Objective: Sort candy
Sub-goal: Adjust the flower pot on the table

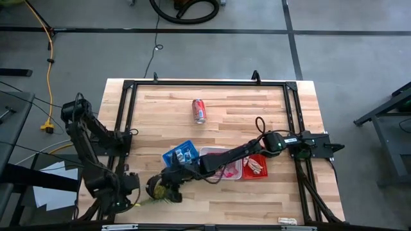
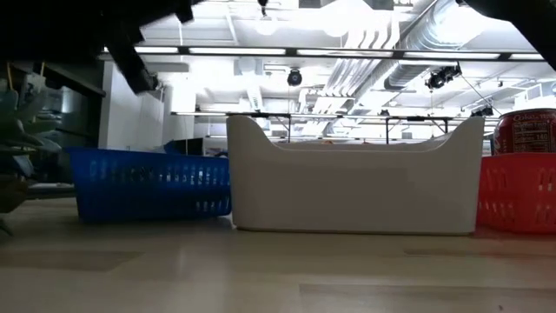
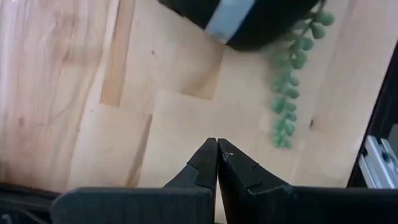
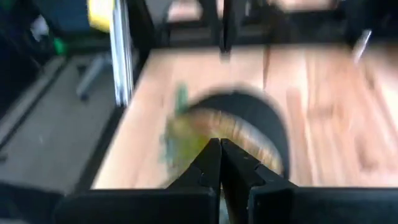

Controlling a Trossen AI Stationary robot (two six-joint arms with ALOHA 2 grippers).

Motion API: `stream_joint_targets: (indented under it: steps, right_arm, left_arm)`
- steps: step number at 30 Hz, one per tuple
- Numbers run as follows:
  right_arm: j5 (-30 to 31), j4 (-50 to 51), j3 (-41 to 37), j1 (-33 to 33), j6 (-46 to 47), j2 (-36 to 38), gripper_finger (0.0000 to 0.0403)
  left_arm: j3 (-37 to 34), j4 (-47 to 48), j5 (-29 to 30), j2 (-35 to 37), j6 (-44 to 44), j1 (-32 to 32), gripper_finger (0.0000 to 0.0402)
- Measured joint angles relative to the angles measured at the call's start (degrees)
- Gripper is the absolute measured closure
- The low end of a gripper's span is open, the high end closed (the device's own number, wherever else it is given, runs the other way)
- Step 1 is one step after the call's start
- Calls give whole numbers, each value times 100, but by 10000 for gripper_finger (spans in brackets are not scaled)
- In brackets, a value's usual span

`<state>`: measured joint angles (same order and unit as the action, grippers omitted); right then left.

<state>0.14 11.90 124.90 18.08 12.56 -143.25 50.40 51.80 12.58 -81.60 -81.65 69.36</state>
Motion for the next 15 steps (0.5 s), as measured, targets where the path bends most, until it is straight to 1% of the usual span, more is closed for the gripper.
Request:
stream_joint_targets:
  steps: [3, 5, 8, 10, 15]
  right_arm:
    - [173, 514, -4, 120, -4, -47, 403]
    - [260, 499, -4, 180, -3, -111, 403]
    - [230, 422, -2, 256, 26, -237, 403]
    - [236, 551, -2, 304, 180, -360, 403]
    - [293, 444, -4, 419, 556, -559, 403]
  left_arm:
    - [-1, -38, 323, -43, -170, 217, 402]
    - [-1, -1, 608, -127, -146, 224, 402]
    - [-3, 136, 1056, -176, 20, 83, 402]
    - [-5, 215, 1134, -166, 134, -62, 402]
    - [-5, 46, 1044, -28, 781, -242, 402]
